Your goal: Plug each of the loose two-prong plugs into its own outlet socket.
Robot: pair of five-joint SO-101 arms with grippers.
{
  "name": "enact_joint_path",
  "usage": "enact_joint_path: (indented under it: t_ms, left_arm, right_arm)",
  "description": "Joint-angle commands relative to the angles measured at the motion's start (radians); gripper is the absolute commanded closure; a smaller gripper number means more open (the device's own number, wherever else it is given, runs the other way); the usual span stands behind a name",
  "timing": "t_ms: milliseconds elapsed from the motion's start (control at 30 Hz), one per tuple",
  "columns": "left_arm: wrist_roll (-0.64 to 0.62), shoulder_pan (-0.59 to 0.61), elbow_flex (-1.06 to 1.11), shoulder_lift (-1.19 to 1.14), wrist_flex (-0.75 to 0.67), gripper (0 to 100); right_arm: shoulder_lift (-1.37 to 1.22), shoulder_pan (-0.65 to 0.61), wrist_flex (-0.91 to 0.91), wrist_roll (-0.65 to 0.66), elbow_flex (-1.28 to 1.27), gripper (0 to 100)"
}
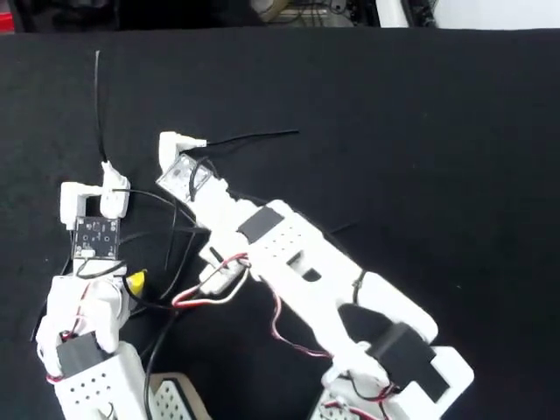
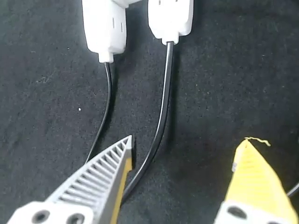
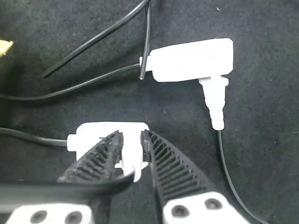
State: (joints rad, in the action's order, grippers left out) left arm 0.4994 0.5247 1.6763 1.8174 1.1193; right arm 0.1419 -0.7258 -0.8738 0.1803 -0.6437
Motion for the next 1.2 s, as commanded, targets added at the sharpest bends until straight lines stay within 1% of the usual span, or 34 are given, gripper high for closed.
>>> enact_joint_path:
  t_ms: [0,300,433,600,700,833,967,1033,1167]
  left_arm:
    - [-0.011,0.008,0.013,0.006,-0.021,67]
    - [-0.009,0.008,0.013,0.006,-0.021,67]
    - [-0.011,0.008,0.013,0.006,-0.021,67]
    - [-0.009,0.008,0.013,0.006,-0.021,67]
    - [-0.008,0.008,0.013,0.006,-0.021,67]
    - [-0.008,0.008,0.013,0.006,-0.021,67]
    - [-0.008,0.008,0.013,0.006,-0.021,67]
    - [-0.008,0.007,0.013,0.006,-0.023,67]
    - [-0.008,0.002,0.021,0.006,-0.029,67]
  right_arm:
    - [-0.002,0.025,-0.003,0.003,0.024,98.7]
    - [0.004,0.025,-0.058,-0.002,0.002,98.7]
    - [-0.002,0.025,-0.057,-0.044,-0.005,98.7]
    - [-0.004,0.025,-0.058,-0.049,-0.008,98.7]
    - [-0.005,0.025,-0.037,-0.071,-0.018,98.6]
    - [-0.005,0.018,0.078,-0.068,-0.091,98.4]
    - [0.004,0.018,0.063,-0.072,-0.093,98.2]
    - [0.004,0.018,0.012,-0.078,-0.062,93.6]
    - [0.005,0.025,-0.069,-0.155,-0.001,77.0]
